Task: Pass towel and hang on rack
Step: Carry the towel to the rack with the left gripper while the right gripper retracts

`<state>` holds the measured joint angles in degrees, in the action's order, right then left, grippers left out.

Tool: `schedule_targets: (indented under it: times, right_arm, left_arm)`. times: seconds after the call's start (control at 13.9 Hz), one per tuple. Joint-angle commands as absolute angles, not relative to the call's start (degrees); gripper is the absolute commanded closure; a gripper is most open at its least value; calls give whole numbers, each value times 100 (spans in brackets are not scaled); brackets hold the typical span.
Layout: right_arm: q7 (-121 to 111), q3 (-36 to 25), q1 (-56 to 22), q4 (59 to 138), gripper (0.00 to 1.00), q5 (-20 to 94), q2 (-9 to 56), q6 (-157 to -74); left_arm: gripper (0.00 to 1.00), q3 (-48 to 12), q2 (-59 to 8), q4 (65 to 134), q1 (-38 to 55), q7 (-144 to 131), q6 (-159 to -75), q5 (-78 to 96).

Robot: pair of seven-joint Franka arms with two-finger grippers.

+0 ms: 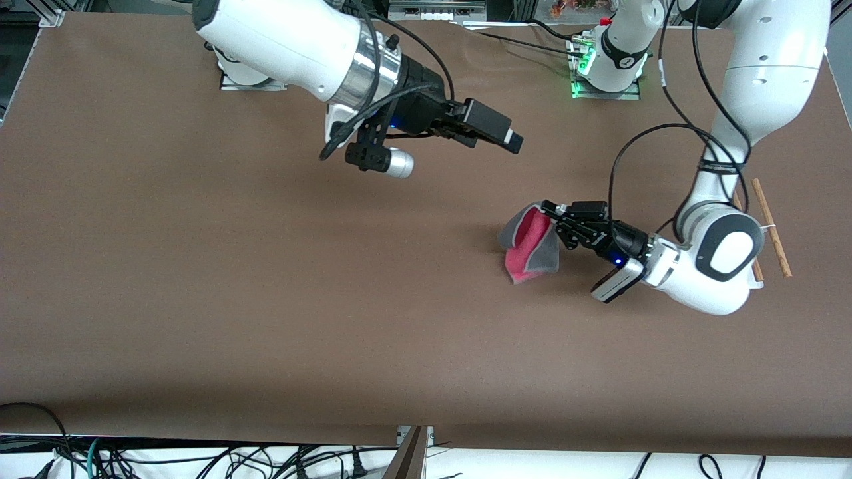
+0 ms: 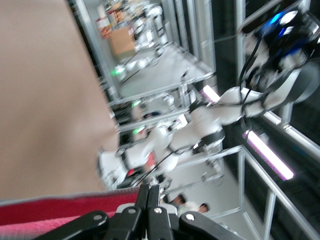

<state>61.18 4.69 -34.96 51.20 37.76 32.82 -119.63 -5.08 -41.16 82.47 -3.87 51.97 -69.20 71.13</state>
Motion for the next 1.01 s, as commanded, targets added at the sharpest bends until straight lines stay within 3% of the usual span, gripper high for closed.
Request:
schedule_targets:
  times: [0.0, 0.22, 0.5, 0.94]
  right_arm:
    - [5820, 361, -3261, 5692, 0, 3736, 2736, -11795]
    - [4619, 360, -2788, 6844, 0, 3533, 1962, -11270]
    - [3028, 352, -1962, 7495, 0, 2728, 1548, -10215]
    - [856, 159, -1187, 8612, 0, 698, 1064, -10099]
  left_arm:
    - [100, -518, -3701, 8192, -780, 5098, -6838, 5999]
    - [100, -519, -3691, 7508, -1474, 5124, -6452, 4812]
    - [100, -527, -3691, 6804, -2414, 5124, -6091, 3711]
    - [100, -449, -3770, 6222, -3145, 6572, -5941, 1953]
